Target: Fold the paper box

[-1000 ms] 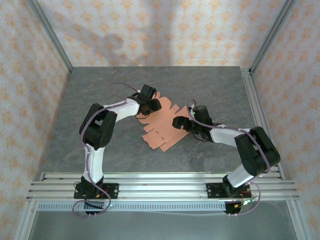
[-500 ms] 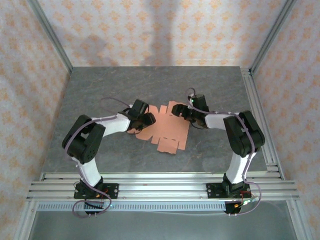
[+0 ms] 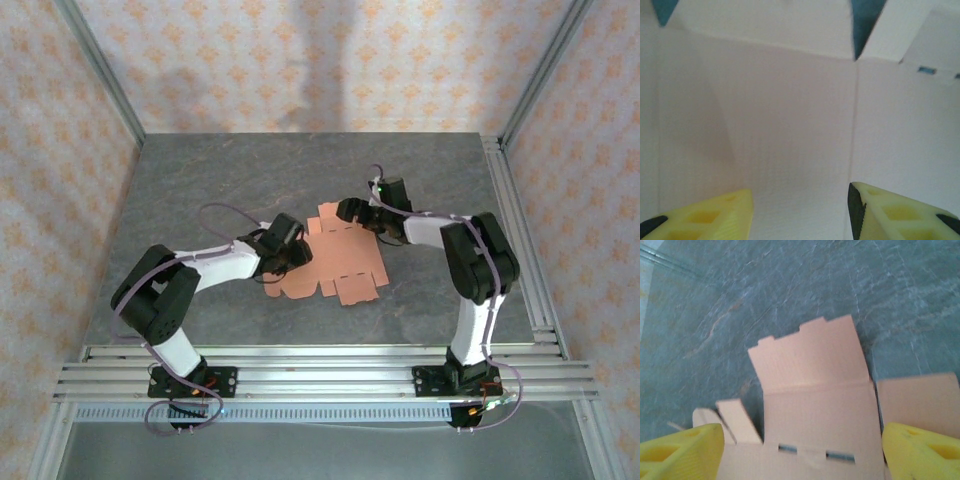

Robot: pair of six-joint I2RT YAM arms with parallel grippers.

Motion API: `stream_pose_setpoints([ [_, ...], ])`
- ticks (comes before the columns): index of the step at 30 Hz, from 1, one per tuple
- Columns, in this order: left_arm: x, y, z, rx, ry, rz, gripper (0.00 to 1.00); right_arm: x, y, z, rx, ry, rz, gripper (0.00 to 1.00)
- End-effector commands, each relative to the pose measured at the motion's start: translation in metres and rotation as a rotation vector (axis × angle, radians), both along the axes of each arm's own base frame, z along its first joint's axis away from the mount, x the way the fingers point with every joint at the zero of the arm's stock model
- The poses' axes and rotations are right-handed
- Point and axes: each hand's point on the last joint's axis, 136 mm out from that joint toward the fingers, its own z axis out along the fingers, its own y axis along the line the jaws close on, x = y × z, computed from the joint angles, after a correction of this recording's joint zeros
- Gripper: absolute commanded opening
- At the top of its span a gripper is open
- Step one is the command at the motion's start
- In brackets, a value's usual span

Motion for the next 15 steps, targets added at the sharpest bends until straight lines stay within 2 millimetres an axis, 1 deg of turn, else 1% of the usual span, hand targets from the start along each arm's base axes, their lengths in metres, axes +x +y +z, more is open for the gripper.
stream_pose_setpoints([
  [1, 0.016, -0.017, 0.02, -0.001, -0.036, -0.072, 0.53, -0.005, -0.026, 0.03, -0.039, -0.08, -0.039, 0.93],
  [2, 0.019, -0.022, 0.021, -0.015, -0.038, -0.085, 0.53, -0.008, -0.032, 0.029, -0.046, -0.079, -0.049, 0.99],
  [4, 0.023, -0.029, 0.019, -0.028, -0.036, -0.103, 0.53, -0.014, -0.044, 0.022, -0.067, -0.066, -0.062, 0.99],
  [6, 0.026, -0.032, 0.012, -0.017, -0.02, -0.117, 0.51, -0.022, -0.053, 0.013, -0.091, -0.048, -0.078, 0.99],
  [10, 0.027, -0.034, -0.005, -0.003, 0.014, -0.126, 0.39, -0.035, -0.057, 0.007, -0.096, -0.03, -0.073, 1.0],
  [12, 0.026, -0.033, -0.014, -0.004, 0.031, -0.122, 0.34, -0.041, -0.058, 0.003, -0.097, -0.011, -0.069, 0.95],
  [15, 0.023, -0.029, -0.024, 0.009, 0.053, -0.114, 0.3, -0.048, -0.058, -0.001, -0.087, 0.024, -0.05, 0.91],
])
